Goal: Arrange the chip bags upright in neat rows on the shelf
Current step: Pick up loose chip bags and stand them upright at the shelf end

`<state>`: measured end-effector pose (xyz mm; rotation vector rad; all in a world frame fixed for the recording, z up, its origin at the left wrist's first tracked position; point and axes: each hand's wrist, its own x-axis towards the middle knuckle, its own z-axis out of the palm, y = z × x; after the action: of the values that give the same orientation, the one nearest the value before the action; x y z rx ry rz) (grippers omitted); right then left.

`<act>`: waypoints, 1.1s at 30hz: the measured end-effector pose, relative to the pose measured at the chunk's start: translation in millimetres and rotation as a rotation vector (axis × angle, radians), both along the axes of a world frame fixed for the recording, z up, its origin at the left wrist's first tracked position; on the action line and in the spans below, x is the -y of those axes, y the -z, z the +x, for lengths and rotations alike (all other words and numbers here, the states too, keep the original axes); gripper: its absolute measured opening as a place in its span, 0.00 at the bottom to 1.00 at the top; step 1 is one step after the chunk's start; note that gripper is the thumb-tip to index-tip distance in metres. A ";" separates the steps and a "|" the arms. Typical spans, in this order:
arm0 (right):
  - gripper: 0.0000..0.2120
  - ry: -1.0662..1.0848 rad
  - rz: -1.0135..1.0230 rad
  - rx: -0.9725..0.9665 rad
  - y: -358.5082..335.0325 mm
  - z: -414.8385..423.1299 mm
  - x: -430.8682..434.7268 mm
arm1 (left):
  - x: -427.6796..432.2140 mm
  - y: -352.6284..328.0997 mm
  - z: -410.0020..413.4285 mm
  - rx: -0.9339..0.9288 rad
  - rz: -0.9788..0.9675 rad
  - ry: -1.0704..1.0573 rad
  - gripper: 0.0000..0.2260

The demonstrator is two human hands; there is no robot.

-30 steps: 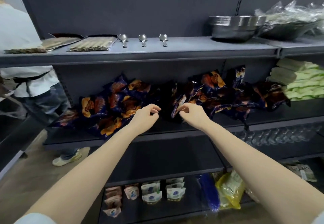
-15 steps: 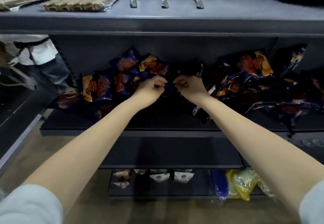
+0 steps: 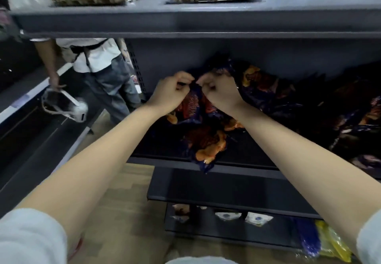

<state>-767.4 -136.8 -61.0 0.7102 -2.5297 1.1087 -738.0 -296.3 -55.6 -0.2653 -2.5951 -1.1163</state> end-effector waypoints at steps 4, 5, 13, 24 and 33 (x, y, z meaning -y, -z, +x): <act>0.13 -0.023 -0.057 0.049 -1.4 -6.1 57.9 | 65.3 8.5 -6.5 0.033 0.040 -0.076 0.13; 0.13 -0.033 -0.060 0.061 -0.4 -6.3 70.2 | 78.4 13.2 -6.6 0.054 0.034 -0.087 0.13; 0.17 -0.195 0.200 0.066 30.3 -0.9 143.1 | 160.0 66.2 -24.4 0.314 -0.165 -0.238 0.24; 0.23 -0.028 0.603 0.095 91.6 -21.1 105.0 | 158.7 132.0 -39.4 0.415 -0.038 -0.206 0.38; 0.23 -0.052 0.643 0.128 95.6 -36.3 88.7 | 151.2 129.6 -27.2 0.223 0.158 -0.286 0.39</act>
<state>-803.7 -225.5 -156.5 0.8742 -3.0117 0.3353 -765.2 -447.5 -185.2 0.2726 -2.6018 -1.2956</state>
